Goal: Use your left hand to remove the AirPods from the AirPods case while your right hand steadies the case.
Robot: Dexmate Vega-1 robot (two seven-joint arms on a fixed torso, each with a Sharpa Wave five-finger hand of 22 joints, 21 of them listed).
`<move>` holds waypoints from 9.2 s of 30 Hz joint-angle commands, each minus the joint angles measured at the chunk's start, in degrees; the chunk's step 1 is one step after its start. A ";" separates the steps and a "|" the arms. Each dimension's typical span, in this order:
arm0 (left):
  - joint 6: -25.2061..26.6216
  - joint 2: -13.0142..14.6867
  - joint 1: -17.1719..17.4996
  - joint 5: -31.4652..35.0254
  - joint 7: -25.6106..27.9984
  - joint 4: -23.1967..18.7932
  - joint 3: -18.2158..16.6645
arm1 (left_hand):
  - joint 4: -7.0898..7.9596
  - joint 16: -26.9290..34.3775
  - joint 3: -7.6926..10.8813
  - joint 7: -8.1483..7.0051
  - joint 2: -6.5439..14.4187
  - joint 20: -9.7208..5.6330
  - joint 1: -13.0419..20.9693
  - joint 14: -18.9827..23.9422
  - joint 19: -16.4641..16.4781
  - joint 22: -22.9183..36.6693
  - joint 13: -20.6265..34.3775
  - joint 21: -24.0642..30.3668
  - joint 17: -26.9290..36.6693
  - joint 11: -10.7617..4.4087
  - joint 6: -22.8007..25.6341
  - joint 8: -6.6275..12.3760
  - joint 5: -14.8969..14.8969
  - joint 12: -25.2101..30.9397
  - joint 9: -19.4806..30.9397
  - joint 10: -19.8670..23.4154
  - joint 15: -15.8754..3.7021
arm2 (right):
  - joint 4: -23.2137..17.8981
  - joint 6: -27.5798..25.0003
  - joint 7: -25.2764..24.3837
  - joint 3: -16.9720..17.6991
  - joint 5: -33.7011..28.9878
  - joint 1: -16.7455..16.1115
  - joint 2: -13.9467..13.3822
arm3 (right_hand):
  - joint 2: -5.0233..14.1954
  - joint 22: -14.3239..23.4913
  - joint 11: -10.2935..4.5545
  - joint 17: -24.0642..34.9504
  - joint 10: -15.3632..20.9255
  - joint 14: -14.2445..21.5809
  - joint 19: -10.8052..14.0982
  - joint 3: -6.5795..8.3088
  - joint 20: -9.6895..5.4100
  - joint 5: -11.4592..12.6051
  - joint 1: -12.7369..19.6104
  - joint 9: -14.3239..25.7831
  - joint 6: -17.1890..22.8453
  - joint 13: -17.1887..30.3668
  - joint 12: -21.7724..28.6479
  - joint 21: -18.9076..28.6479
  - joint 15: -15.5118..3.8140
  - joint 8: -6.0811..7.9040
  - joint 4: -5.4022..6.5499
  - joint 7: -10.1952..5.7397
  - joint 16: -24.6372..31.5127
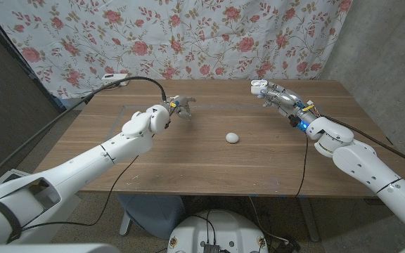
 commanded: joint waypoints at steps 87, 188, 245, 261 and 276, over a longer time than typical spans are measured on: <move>-7.30 -0.79 1.85 -0.70 10.65 -7.08 -6.12 | 1.99 -8.15 0.24 0.83 -0.89 0.28 -9.72 -6.69 -0.28 0.37 -10.64 -0.06 -6.57 0.20 -0.51 0.81 -0.45 -11.11 0.19 -9.27 2.56 | -0.03 0.04 -4.55 -1.26 -6.15 1.29 -0.69 | 0.44 0.03 -0.86 0.09 2.12 2.37 -8.58 0.17 -4.69 0.90 0.09 0.19 0.39 5.83 11.84 1.54 -6.74 -0.11 -0.53 0.34 -0.30; -27.41 -3.92 -8.87 4.13 -1.68 -7.44 -5.17 | 0.36 -7.06 -0.85 -0.32 -2.46 0.31 -13.29 -6.89 -1.27 0.28 -17.52 -0.58 -10.29 0.01 -1.24 0.72 -1.51 -18.36 0.03 -3.62 2.15 | -1.72 -0.64 -11.24 -4.36 -17.46 2.41 0.64 | 0.36 0.00 -0.98 0.24 2.42 2.36 -9.63 0.09 -4.66 1.32 0.03 0.17 0.85 5.53 11.96 2.77 -6.69 -0.08 -0.51 0.31 -0.37; -27.97 -8.29 -8.50 5.72 -0.10 -4.68 -2.87 | 0.14 -6.10 -2.04 0.65 -2.95 0.54 -13.89 -6.90 -1.20 0.24 -17.92 -0.37 -11.72 -0.05 -9.40 -0.23 -2.00 -20.79 -0.09 -2.40 1.94 | -3.06 0.39 -11.58 -4.08 -17.59 1.36 1.04 | 0.32 -0.02 -1.05 0.10 2.60 2.36 -10.20 0.14 -4.68 1.72 -0.08 0.17 0.73 5.37 12.09 3.34 -6.66 -0.18 -0.50 0.39 -0.50; -27.24 -9.00 -8.44 8.66 1.32 -5.07 -1.51 | 0.18 -5.94 -2.28 0.53 -3.12 0.52 -13.84 -6.81 -1.25 0.24 -17.85 -0.40 -11.88 -0.07 -9.40 0.08 -2.02 -21.16 -0.12 -2.42 2.01 | -4.23 -1.16 -14.13 -4.47 -19.70 1.34 0.94 | 0.22 -0.02 -1.09 0.11 2.70 2.35 -10.33 0.10 -4.64 1.81 -0.08 0.15 0.86 5.34 12.14 3.53 -6.67 -0.12 -0.54 0.53 -0.48; -27.33 -10.41 -9.11 7.39 0.65 -4.34 -1.09 | 0.16 -5.91 -2.35 0.47 -3.12 0.53 -13.62 -6.97 -1.26 0.24 -17.77 -0.40 -12.01 -0.05 -9.50 0.21 -1.97 -21.34 -0.13 -2.15 2.08 | -4.02 -1.05 -14.24 -4.87 -20.32 1.61 1.48 | 0.21 -0.04 -1.07 0.18 2.72 2.28 -10.49 0.06 -4.54 1.89 -0.06 0.15 1.10 5.29 12.13 3.71 -6.65 -0.05 -0.54 0.66 -0.44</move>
